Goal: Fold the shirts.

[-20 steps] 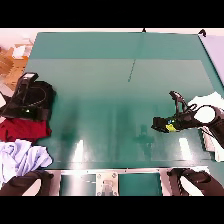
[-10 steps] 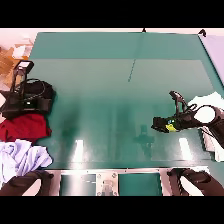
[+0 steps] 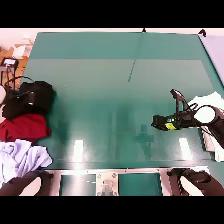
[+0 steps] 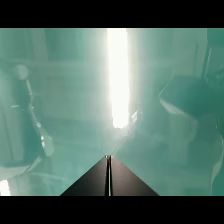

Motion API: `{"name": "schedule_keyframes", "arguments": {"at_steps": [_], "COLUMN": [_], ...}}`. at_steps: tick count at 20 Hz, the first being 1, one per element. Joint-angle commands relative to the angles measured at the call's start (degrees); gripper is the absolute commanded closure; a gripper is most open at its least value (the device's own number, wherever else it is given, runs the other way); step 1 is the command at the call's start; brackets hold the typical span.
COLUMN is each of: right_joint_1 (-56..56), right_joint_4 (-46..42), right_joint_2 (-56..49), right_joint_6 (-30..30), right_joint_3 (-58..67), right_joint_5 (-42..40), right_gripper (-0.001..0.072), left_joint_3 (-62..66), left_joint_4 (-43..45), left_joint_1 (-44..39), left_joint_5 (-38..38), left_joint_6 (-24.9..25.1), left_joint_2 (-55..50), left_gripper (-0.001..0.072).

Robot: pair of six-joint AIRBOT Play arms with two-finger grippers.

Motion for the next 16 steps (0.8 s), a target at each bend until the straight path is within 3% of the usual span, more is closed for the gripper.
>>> {"name": "schedule_keyframes", "arguments": {"at_steps": [1,7,8,9,10,13,16], "right_joint_1": [0.0,0.0,0.0,0.0,0.0,0.0,0.0], "right_joint_4": [0.0,0.0,0.0,0.0,0.0,0.0,0.0], "right_joint_2": [0.0,0.0,0.0,0.0,0.0,0.0,0.0], "right_joint_6": [0.0,0.0,0.0,0.0,0.0,0.0,0.0], "right_joint_3": [0.0,0.0,0.0,0.0,0.0,0.0,0.0], "right_joint_5": [-1.6,-1.5,-1.5,-1.5,-1.4,-1.3,-1.3], "right_gripper": [0.0690,0.0690,0.0689,0.0689,0.0689,0.0690,0.0690], "left_joint_3": [3.2,7.6,7.9,8.0,8.6,15.3,25.4], "left_joint_4": [-1.5,-5.7,-5.7,-5.6,-5.4,-6.6,-14.8], "left_joint_1": [7.7,9.4,9.5,9.4,9.4,9.3,7.0], "left_joint_5": [4.0,6.9,7.0,7.1,6.6,0.5,-5.4], "left_joint_6": [-1.7,2.7,2.7,2.7,3.0,3.2,8.4], "left_joint_2": [-11.1,-27.3,-28.2,-28.3,-28.1,-27.6,-24.4], "left_gripper": [0.0058,0.0062,0.0096,0.0430,0.0672,0.0686,0.0687]}}
